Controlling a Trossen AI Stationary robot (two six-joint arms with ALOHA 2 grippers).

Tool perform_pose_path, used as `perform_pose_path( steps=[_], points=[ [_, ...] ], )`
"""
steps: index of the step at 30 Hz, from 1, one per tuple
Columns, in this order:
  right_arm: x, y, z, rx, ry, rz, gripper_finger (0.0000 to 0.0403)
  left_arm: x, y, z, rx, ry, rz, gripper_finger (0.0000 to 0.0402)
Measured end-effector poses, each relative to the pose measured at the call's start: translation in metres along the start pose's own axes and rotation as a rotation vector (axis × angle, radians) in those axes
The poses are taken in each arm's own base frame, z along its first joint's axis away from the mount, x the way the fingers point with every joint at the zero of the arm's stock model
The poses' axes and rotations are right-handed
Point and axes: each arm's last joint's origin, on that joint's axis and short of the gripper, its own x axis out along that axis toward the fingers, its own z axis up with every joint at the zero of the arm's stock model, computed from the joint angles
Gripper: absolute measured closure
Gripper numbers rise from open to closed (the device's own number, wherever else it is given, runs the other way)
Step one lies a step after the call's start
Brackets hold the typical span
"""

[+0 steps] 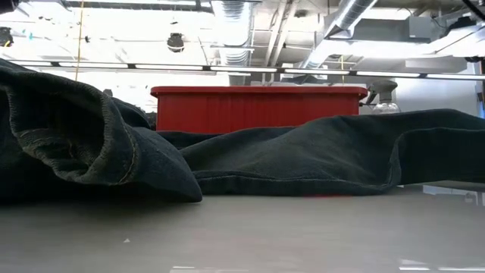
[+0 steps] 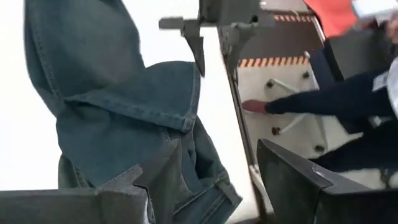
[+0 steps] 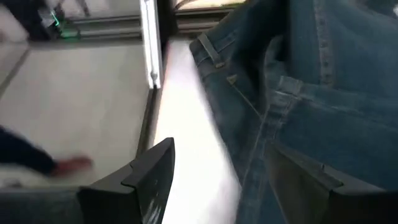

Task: Fold Laundry from Bin
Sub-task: Fold the black pants

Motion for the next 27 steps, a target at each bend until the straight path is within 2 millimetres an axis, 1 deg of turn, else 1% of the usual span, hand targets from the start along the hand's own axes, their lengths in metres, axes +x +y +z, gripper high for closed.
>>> perform_pose_path(
  steps=[1, 2, 3, 7, 10, 14, 18, 20, 23, 25, 27],
  points=[
    [0.007, 0.003, -0.006, 0.048, -0.025, -0.011, 0.0133, -0.001, -0.001, -0.001, 0.021, -0.004, 0.000, 0.0205],
    [0.010, 0.005, -0.008, 0.092, -0.054, -0.019, 0.0133, -0.001, -0.002, -0.002, 0.036, -0.015, 0.003, 0.0205],
    [0.011, 0.005, -0.011, 0.109, -0.058, -0.050, 0.0133, -0.002, -0.003, -0.003, 0.048, -0.024, 0.007, 0.0205],
    [0.026, 0.005, -0.034, 0.071, -0.035, -0.174, 0.0133, -0.004, -0.005, -0.005, 0.088, -0.058, 0.023, 0.0205],
    [0.039, 0.004, -0.050, 0.041, -0.001, -0.198, 0.0133, -0.004, -0.006, -0.007, 0.104, -0.053, 0.027, 0.0205],
    [0.044, 0.001, -0.060, 0.001, 0.054, -0.226, 0.0133, -0.004, -0.002, -0.009, 0.078, -0.033, 0.057, 0.0205],
    [0.046, -0.007, -0.072, 0.001, 0.119, -0.326, 0.0139, -0.004, -0.001, -0.009, 0.050, -0.053, 0.083, 0.0205],
    [0.044, -0.014, -0.069, 0.046, 0.136, -0.359, 0.0153, -0.004, -0.001, -0.009, 0.045, -0.052, 0.083, 0.0205],
    [0.039, -0.023, -0.064, 0.089, 0.184, -0.418, 0.0189, -0.004, -0.001, -0.009, 0.043, -0.053, 0.083, 0.0205],
    [0.038, -0.030, -0.063, 0.133, 0.209, -0.438, 0.0222, -0.004, -0.001, -0.009, 0.042, -0.055, 0.086, 0.0205],
    [0.036, -0.035, -0.059, 0.177, 0.238, -0.433, 0.0270, -0.004, -0.001, -0.009, 0.043, -0.062, 0.094, 0.0205]
  ],
)
